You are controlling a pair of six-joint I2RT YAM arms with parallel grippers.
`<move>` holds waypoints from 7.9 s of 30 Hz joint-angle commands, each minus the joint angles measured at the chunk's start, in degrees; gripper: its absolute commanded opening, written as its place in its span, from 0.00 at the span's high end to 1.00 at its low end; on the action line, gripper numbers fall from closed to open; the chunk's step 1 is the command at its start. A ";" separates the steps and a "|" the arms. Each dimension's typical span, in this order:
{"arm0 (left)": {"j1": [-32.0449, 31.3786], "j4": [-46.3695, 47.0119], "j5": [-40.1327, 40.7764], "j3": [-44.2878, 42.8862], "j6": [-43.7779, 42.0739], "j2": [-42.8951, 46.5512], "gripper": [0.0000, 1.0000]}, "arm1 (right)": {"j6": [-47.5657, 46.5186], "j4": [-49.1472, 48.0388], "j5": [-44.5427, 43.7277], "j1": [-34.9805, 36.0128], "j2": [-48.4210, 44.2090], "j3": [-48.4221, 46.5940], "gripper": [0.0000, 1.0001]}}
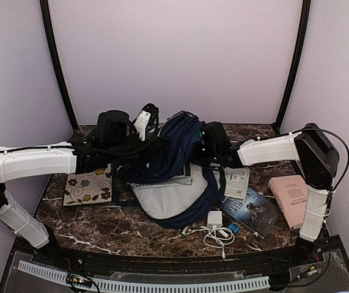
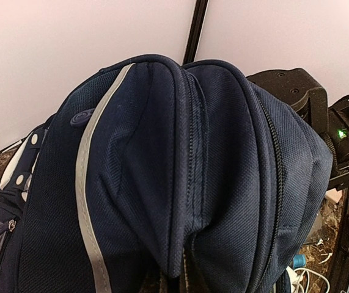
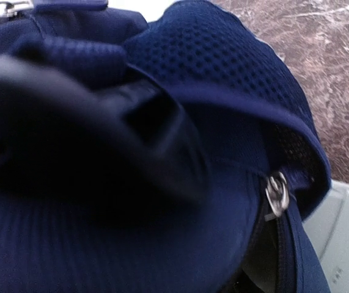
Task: Pack the student bag
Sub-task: Adjust the book in the largest pocket of the bag, then pick up the book from the center of the board, then place the book in the largest pocket of the bag.
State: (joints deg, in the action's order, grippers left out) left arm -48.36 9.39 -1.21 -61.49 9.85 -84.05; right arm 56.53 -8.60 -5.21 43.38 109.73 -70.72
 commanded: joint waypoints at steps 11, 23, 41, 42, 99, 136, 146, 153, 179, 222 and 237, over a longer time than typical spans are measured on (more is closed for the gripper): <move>0.28 8.64 -2.68 -0.98 -1.27 3.46 1.00 | 4.95 -11.59 4.87 1.72 -7.92 12.67 1.00; 0.37 8.11 -1.32 -1.04 -2.32 3.60 1.00 | 13.28 -9.94 -6.46 14.46 -22.55 25.87 1.00; 0.38 7.72 -1.06 -0.82 -3.88 4.67 1.00 | -11.46 17.35 1.61 10.29 -26.77 15.38 0.57; 0.45 7.75 -1.05 -0.78 -3.79 4.61 1.00 | -12.68 17.07 1.91 9.27 -25.70 15.27 0.55; 0.90 7.70 -2.31 0.15 -4.88 6.00 1.00 | 5.41 -19.07 8.02 2.82 -26.97 33.48 1.00; 4.46 5.70 -7.01 -0.65 -5.70 7.49 1.00 | -11.18 11.60 20.71 -30.00 -37.82 36.39 0.00; 4.46 5.50 -6.22 -0.71 -6.77 7.41 1.00 | -10.47 -1.66 34.07 -32.40 -16.21 30.53 0.36; 4.63 5.69 -7.09 -0.81 -7.01 7.54 1.00 | -4.44 -13.83 41.18 -31.64 -12.62 34.65 0.46; 5.44 4.74 -4.27 -1.08 -8.87 9.26 1.00 | -10.74 32.11 33.73 -32.22 -67.36 20.71 1.00; 5.38 5.00 -8.96 -1.05 -7.44 7.74 1.00 | 8.81 -40.67 -36.43 16.99 -6.15 11.49 0.52; 5.46 4.38 -8.39 -1.33 -9.36 8.21 1.00 | -4.53 32.87 -8.96 17.42 -23.01 4.72 0.02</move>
State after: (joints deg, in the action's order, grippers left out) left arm -43.22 5.78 -9.65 -60.27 2.55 -78.89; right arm 58.48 -2.48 -18.00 60.29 87.70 -58.70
